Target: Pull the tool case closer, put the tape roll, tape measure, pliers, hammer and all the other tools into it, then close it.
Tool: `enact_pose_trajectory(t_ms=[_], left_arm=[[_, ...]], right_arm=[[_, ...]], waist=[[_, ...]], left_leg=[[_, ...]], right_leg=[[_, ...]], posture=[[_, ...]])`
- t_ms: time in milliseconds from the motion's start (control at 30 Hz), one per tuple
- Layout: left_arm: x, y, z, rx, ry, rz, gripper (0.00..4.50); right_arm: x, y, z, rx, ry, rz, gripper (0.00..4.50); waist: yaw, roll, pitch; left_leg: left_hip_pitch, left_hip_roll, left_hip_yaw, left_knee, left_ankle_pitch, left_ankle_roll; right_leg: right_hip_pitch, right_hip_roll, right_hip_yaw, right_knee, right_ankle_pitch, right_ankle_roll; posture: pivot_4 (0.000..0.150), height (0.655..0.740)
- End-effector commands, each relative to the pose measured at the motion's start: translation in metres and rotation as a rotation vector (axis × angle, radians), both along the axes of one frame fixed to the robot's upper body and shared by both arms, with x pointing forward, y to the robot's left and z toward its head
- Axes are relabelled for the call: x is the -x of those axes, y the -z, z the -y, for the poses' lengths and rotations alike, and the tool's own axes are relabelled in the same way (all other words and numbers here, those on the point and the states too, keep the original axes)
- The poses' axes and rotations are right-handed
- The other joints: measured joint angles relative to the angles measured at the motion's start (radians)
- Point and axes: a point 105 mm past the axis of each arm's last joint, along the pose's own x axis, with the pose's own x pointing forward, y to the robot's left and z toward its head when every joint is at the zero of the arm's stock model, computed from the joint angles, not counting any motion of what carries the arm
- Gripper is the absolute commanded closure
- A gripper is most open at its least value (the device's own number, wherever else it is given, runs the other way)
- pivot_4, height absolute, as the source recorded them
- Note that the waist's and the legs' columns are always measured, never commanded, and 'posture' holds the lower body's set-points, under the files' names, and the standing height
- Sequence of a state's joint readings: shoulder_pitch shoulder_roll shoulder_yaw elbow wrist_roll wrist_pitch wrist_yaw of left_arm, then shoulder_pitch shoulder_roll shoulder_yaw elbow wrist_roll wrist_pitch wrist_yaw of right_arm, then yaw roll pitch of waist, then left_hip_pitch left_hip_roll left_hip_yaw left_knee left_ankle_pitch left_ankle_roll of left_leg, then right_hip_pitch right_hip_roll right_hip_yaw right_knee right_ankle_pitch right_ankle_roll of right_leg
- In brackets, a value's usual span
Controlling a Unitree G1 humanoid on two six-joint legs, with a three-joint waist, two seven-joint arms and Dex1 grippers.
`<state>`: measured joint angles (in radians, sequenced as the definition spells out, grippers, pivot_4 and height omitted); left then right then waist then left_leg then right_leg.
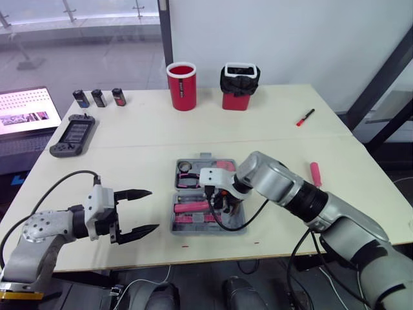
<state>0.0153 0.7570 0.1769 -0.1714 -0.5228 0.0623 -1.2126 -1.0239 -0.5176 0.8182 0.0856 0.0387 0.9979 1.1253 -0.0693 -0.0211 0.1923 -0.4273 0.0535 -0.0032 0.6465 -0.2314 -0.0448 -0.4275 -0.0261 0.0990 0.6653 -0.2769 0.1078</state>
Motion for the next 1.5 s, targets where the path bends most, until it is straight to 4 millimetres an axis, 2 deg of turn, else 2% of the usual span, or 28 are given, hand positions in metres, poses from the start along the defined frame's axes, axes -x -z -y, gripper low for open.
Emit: enact_pose_trajectory(t_ms=[33,267,800,933,1200,1467,1500], left_arm=[[0.001,-0.006,0.004,0.001,0.010,0.031,0.00],[0.001,-0.003,0.006,0.008,0.012,0.024,0.00],[0.001,-0.003,0.006,0.005,0.004,0.024,0.00],[0.000,-0.003,0.006,0.006,-0.001,0.025,0.00],[-0.001,-0.003,0.007,0.009,0.000,0.024,0.00],[-0.001,-0.004,0.008,0.011,0.002,0.023,0.00],[-0.001,-0.004,0.008,0.010,0.002,0.022,0.00]], right_arm=[[-0.009,-0.022,0.002,-0.021,0.033,0.075,4.47],[-0.005,-0.021,0.006,-0.012,0.058,0.060,4.47],[-0.001,-0.011,-0.006,-0.013,0.036,0.048,4.47],[0.005,-0.011,-0.009,-0.009,-0.002,0.042,4.47],[0.003,-0.011,-0.012,-0.009,0.009,0.055,4.47],[0.008,-0.020,-0.017,-0.046,0.006,0.063,4.47],[0.007,-0.026,-0.017,-0.054,0.010,0.075,4.47]], waist=[[0.000,0.000,0.000],[0.000,0.000,0.000],[-0.004,0.000,0.000],[-0.004,0.000,0.000],[-0.004,0.000,0.000],[-0.004,0.000,0.000],[-0.004,0.000,0.000]], left_leg=[[0.000,0.000,0.000,0.000,0.000,0.000],[0.000,0.000,0.000,0.000,0.000,0.000],[0.000,0.000,0.000,0.000,0.000,0.000],[0.000,0.000,0.000,0.000,0.000,0.000],[0.000,0.000,0.000,0.000,0.000,0.000],[0.000,0.000,0.000,0.000,0.000,0.000],[0.000,0.000,0.000,0.000,0.000,0.000]], right_leg=[[0.000,0.000,0.000,0.000,0.000,0.000],[0.000,0.000,0.000,0.000,0.000,0.000],[0.000,0.000,0.000,0.000,0.000,0.000],[0.000,0.000,0.000,0.000,0.000,0.000],[0.000,0.000,0.000,0.000,0.000,0.000],[0.000,0.000,0.000,0.000,0.000,0.000],[0.000,0.000,0.000,0.000,0.000,0.000]], posture=[[0.150,0.7387],[0.150,0.7387],[0.150,0.7387],[0.150,0.7387],[0.150,0.7387],[0.150,0.7387],[0.150,0.7387]])
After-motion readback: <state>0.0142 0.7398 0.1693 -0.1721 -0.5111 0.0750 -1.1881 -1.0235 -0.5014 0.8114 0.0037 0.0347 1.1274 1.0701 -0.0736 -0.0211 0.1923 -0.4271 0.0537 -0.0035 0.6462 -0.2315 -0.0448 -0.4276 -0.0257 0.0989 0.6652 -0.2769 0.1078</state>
